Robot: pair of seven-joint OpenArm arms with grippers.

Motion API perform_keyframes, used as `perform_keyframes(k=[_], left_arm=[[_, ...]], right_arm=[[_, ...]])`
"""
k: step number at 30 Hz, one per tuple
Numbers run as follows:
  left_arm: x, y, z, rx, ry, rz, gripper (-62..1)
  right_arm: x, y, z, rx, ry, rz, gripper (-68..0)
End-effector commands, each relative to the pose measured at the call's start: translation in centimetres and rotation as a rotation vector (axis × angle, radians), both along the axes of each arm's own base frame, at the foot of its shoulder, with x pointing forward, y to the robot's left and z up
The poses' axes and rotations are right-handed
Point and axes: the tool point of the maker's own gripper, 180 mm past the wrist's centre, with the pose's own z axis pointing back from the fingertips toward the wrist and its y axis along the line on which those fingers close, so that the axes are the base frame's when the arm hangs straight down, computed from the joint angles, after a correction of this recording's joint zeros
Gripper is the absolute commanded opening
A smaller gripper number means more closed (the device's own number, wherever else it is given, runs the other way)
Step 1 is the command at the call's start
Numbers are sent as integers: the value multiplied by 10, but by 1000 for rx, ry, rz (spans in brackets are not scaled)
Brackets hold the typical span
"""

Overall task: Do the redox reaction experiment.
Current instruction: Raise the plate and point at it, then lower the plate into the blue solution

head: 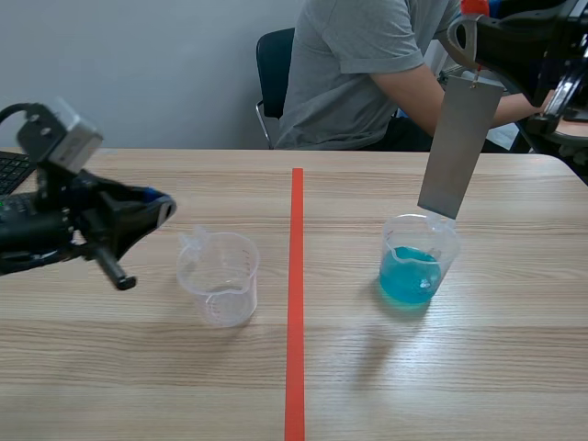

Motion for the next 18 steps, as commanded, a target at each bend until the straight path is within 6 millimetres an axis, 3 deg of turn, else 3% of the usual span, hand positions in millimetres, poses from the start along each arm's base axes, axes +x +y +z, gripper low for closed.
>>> perform_keyframes(k=[1,5,9,15,18], left_arm=[[-6,11,-3,-21,13,35,-565],[-29,54,-22,6,85,137,-565],[-57,82,-39,18,145,212,-565],[-109,97,-70,8,270,286,-565],[-126,98,-77,-18,302,321,-565]], right_arm=[[-2,0,16,16,-38,15,-660],[-2,0,16,19,-38,15,-660],[-1,1,17,22,-42,16,-660],[-2,1,17,26,-43,18,-660],[-2,1,17,25,-43,18,-660]])
